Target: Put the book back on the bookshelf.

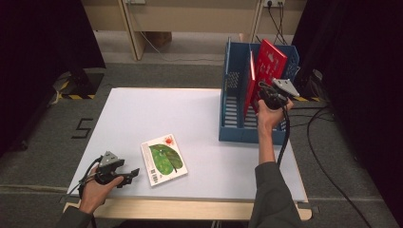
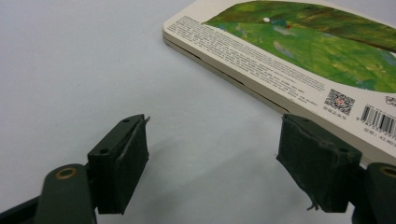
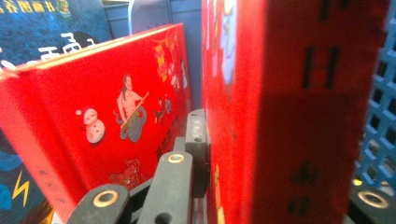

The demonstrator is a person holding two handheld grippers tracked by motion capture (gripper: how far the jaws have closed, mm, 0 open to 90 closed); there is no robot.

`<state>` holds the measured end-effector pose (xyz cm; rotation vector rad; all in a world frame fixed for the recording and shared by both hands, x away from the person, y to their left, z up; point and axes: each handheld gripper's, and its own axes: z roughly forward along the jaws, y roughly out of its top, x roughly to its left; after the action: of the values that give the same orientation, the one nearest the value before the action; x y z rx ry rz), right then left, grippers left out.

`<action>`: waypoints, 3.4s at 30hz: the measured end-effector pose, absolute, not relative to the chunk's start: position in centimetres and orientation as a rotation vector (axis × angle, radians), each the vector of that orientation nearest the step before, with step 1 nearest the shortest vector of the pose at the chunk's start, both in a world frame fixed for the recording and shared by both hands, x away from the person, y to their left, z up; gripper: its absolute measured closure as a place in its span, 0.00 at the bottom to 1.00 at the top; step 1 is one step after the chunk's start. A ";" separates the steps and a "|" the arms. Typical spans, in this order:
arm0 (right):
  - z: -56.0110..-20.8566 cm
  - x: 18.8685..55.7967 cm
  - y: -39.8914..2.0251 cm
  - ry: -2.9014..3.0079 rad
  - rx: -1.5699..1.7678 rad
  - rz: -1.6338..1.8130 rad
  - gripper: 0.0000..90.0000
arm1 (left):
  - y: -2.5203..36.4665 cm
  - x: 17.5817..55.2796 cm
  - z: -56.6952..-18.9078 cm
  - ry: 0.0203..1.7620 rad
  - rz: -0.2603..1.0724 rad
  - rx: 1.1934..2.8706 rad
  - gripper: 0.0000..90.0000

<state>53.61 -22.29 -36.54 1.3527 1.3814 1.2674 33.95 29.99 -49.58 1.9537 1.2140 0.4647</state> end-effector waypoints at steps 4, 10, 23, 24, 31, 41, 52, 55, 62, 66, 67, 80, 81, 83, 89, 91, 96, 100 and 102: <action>-36.8 54.2 -21.9 1.400 1.358 1.261 0.88 | 30.0 33.9 -49.6 1.210 0.464 1.953 0.26; -37.3 54.9 -21.4 1.429 1.359 1.238 0.88 | 30.0 33.9 -49.6 1.210 0.464 1.958 0.26; -37.6 56.0 -21.2 1.475 1.379 1.207 0.87 | 29.9 33.8 -49.6 1.211 0.460 1.966 0.26; -37.7 56.1 -21.1 1.479 1.383 1.201 0.87 | 29.9 33.8 -49.6 1.210 0.460 1.965 0.26; -37.7 56.1 -21.3 1.518 1.419 1.203 0.85 | 29.9 33.8 -49.6 1.212 0.453 1.967 0.26; -38.2 55.8 -21.3 1.572 1.442 1.196 0.83 | 29.8 33.8 -49.7 1.211 0.445 1.962 0.26; -37.6 53.7 -21.4 1.608 1.434 1.232 0.77 | 29.7 33.8 -49.7 1.214 0.454 1.968 0.26; -37.5 52.8 -21.7 1.609 1.429 1.252 0.76 | 29.7 33.8 -49.7 1.215 0.455 1.967 0.26; -37.0 51.1 -21.7 1.662 1.404 1.258 0.73 | 29.6 33.9 -49.8 1.215 0.452 1.970 0.26; -36.8 50.1 -21.9 1.702 1.358 1.232 0.72 | 29.7 33.8 -49.8 1.215 0.450 1.972 0.26; -36.8 49.8 -22.1 1.707 1.349 1.238 0.72 | 29.7 33.8 -49.8 1.215 0.451 1.973 0.26; -37.9 47.2 -23.3 1.805 1.240 1.186 0.84 | 29.7 33.9 -49.9 1.223 0.447 1.979 0.26; -38.0 47.2 -23.3 1.798 1.247 1.194 0.84 | 29.7 33.9 -49.9 1.222 0.446 1.979 0.26; -38.0 47.5 -23.2 1.806 1.233 1.185 0.84 | 29.7 33.9 -49.9 1.224 0.447 1.982 0.26; -38.0 48.8 -22.1 1.806 1.249 1.214 0.83 | 29.7 33.9 -49.9 1.226 0.447 1.970 0.26; -37.9 49.3 -21.6 1.809 1.245 1.199 0.82 | 29.8 34.0 -49.9 1.226 0.450 1.976 0.26; -37.8 50.2 -21.1 1.811 1.265 1.190 0.82 | 29.7 34.0 -49.9 1.220 0.450 1.978 0.26; -37.9 50.0 -21.3 1.806 1.270 1.200 0.81 | 29.7 34.0 -49.9 1.221 0.451 1.978 0.26; -37.9 50.1 -21.4 1.805 1.273 1.211 0.81 | 29.8 33.9 -49.9 1.222 0.451 1.979 0.26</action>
<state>50.05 -21.43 -37.91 1.2731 1.8051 1.2114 33.94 29.76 -49.86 1.9786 1.2218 0.4514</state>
